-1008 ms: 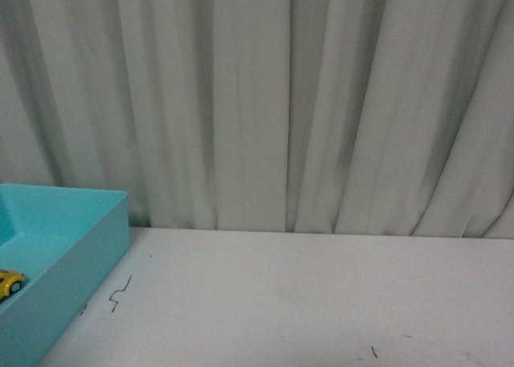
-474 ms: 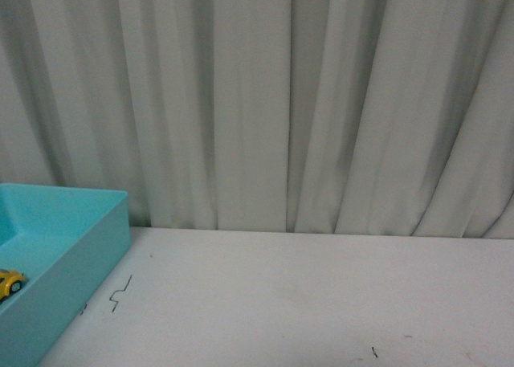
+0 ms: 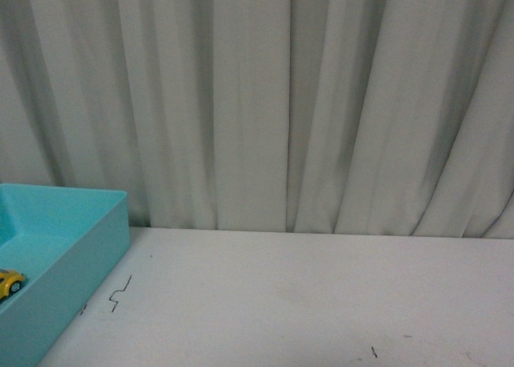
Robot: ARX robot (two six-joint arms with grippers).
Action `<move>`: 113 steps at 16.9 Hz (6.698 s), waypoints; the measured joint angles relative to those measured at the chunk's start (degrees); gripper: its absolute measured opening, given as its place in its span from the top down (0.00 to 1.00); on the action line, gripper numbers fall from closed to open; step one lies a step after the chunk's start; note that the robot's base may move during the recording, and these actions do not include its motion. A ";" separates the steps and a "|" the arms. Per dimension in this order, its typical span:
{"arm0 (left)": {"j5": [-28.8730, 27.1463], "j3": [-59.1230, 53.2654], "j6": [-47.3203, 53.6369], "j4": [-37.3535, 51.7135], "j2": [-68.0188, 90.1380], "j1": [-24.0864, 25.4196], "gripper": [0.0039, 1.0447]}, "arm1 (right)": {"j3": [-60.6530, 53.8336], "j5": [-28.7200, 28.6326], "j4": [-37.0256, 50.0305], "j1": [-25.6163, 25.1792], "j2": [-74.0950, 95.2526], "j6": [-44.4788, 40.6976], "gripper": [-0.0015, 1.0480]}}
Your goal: Wind up and store yellow beetle toy
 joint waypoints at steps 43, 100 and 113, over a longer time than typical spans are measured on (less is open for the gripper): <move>0.00 0.02 -0.04 -11.91 -11.37 0.02 0.06 | 0.00 0.02 -0.07 0.00 0.02 0.00 0.06; 0.00 0.02 -0.17 -12.02 -11.37 0.02 0.06 | 0.00 0.02 -0.04 0.00 0.04 0.02 0.06; 0.00 0.02 -0.17 -12.02 -11.37 0.02 0.06 | 0.00 0.02 -0.07 0.00 0.04 0.04 0.06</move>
